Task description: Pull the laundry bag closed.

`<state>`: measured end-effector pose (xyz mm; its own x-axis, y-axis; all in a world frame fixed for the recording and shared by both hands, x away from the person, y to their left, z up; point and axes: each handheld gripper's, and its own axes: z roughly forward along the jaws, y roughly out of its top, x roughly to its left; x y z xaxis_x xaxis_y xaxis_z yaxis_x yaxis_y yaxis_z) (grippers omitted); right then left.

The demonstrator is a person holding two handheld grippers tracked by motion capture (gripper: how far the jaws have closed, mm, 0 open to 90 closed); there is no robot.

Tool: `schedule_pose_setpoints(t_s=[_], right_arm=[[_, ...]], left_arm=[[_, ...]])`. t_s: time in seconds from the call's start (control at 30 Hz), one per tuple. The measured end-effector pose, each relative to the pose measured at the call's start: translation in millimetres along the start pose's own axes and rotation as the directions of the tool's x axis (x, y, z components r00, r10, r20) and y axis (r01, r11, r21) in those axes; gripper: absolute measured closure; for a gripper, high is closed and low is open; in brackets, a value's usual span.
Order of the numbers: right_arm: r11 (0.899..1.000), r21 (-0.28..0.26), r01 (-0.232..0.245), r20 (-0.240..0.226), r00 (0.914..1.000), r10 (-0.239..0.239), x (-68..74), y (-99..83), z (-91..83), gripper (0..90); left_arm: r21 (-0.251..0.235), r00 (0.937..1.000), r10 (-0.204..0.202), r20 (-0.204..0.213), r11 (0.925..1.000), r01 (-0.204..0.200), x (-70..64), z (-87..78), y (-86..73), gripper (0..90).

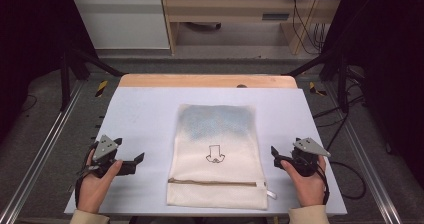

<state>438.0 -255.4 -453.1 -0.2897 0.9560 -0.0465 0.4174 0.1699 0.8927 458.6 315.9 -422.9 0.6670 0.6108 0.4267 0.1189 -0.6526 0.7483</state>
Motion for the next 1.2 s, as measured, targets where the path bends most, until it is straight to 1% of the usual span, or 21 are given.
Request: schedule_pose_setpoints(t_s=[0.1, 0.2, 0.27, 0.33, 0.37, 0.47, 0.53, 0.57, 0.67, 0.7, 0.73, 0.77, 0.8, 0.83, 0.87, 1.0, 1.03, 1.07, 1.1, 1.13, 1.2], right_arm=[[1.000, 0.004, 0.001, -0.006, 1.0000, -0.001, 1.3, -0.1, -1.0, 9.8], [1.000, 0.021, 0.020, -0.060, 0.9980, -0.018, 10.7, -0.5, -1.0, 15.2], [0.998, 0.029, 0.058, -0.107, 0.9927, -0.055, 18.1, 0.2, -0.5, 22.0], [0.992, 0.056, 0.114, -0.129, 0.9860, -0.106, 26.8, 1.1, 1.5, 24.9], [0.992, 0.056, 0.114, -0.129, 0.9860, -0.106, 26.8, 1.1, 1.5, 24.9], [0.973, 0.125, 0.194, -0.180, 0.9689, -0.170, 42.3, 9.4, 6.4, 31.9], [0.961, 0.143, 0.238, -0.177, 0.9613, -0.211, 50.6, 16.0, 6.9, 33.2], [0.956, 0.152, 0.251, -0.183, 0.9575, -0.223, 54.6, 19.2, 7.3, 34.7], [0.947, 0.181, 0.264, -0.200, 0.9530, -0.228, 63.9, 24.8, 8.7, 36.2], [0.938, 0.199, 0.283, -0.227, 0.9446, -0.237, 70.5, 28.2, 10.3, 36.2], [0.922, 0.214, 0.324, -0.262, 0.9279, -0.265, 82.0, 33.5, 11.8, 37.9], [0.917, 0.219, 0.333, -0.278, 0.9221, -0.269, 86.6, 35.2, 12.3, 37.9], [0.910, 0.224, 0.349, -0.300, 0.9130, -0.276, 92.2, 37.8, 12.9, 38.8], [0.910, 0.224, 0.349, -0.300, 0.9130, -0.276, 92.2, 37.8, 12.9, 38.8], [0.896, 0.221, 0.385, -0.341, 0.8914, -0.299, 105.0, 43.3, 13.4, 42.5], [0.866, 0.217, 0.451, -0.397, 0.8512, -0.344, 125.4, 52.3, 14.2, 46.6], [0.866, 0.217, 0.451, -0.397, 0.8512, -0.344, 125.4, 52.3, 14.2, 46.6], [0.850, 0.216, 0.481, -0.431, 0.8278, -0.359, 135.5, 56.6, 15.4, 49.0], [0.850, 0.216, 0.481, -0.431, 0.8278, -0.359, 135.5, 56.6, 15.4, 49.0], [0.841, 0.217, 0.496, -0.452, 0.8144, -0.363, 144.5, 60.2, 16.8, 50.4], [0.826, 0.213, 0.522, -0.470, 0.7960, -0.381, 152.4, 63.7, 17.9, 53.1]], left_arm=[[0.008, 1.0000, -0.005, 0.007, 1.0000, 0.005, -3.3, -3.4, 0.0, 3.9], [-0.002, 1.0000, 0.000, 0.010, 1.0000, 0.000, -4.9, -8.0, 2.0, 4.0], [-0.003, 0.9996, -0.029, 0.005, 0.9996, 0.029, -7.2, -6.0, 2.1, 4.2], [-0.006, 0.9991, -0.042, 0.001, 0.9991, 0.042, -8.5, -3.7, 2.4, 4.4], [-0.004, 0.9991, -0.042, 0.001, 0.9991, 0.042, -9.1, -0.7, 2.7, 4.4], [0.017, 0.9992, 0.022, 0.034, 0.9996, -0.023, -9.6, 9.7, 5.2, 4.1], [0.023, 0.9989, 0.027, 0.038, 0.9993, -0.028, -11.7, 11.9, 5.7, 4.2], [0.048, 0.9992, 0.005, 0.039, 0.9988, -0.007, -19.5, 17.7, 7.5, 4.2], [0.059, 0.9986, 0.021, 0.049, 0.9979, -0.024, -25.2, 23.6, 13.9, 4.3], [0.055, 0.9969, 0.053, 0.058, 0.9969, -0.056, -23.7, 25.5, 17.1, 4.2], [0.047, 0.9926, 0.099, 0.070, 0.9937, -0.102, -20.5, 28.2, 20.0, 4.3], [0.052, 0.9913, 0.106, 0.079, 0.9926, -0.110, -20.4, 29.6, 20.0, 4.4], [0.060, 0.9906, 0.110, 0.082, 0.9915, -0.115, -20.8, 30.7, 19.3, 5.0], [0.060, 0.9906, 0.110, 0.082, 0.9915, -0.115, -20.8, 30.7, 19.3, 5.3], [0.068, 0.9901, 0.114, 0.082, 0.9905, -0.120, -21.3, 31.0, 18.4, 5.3], [0.063, 0.9904, 0.115, 0.077, 0.9908, -0.120, -23.2, 25.7, 18.0, 5.2], [0.058, 0.9908, 0.110, 0.078, 0.9917, -0.115, -23.8, 24.0, 17.9, 5.2], [0.056, 0.9902, 0.116, 0.078, 0.9911, -0.121, -24.7, 20.3, 17.5, 5.1], [0.056, 0.9902, 0.116, 0.078, 0.9911, -0.121, -24.7, 20.3, 17.5, 5.0], [0.066, 0.9894, 0.120, 0.082, 0.9899, -0.125, -26.5, 16.0, 15.4, 5.0], [0.075, 0.9872, 0.134, 0.087, 0.9873, -0.140, -28.0, 11.4, 13.9, 5.0]])
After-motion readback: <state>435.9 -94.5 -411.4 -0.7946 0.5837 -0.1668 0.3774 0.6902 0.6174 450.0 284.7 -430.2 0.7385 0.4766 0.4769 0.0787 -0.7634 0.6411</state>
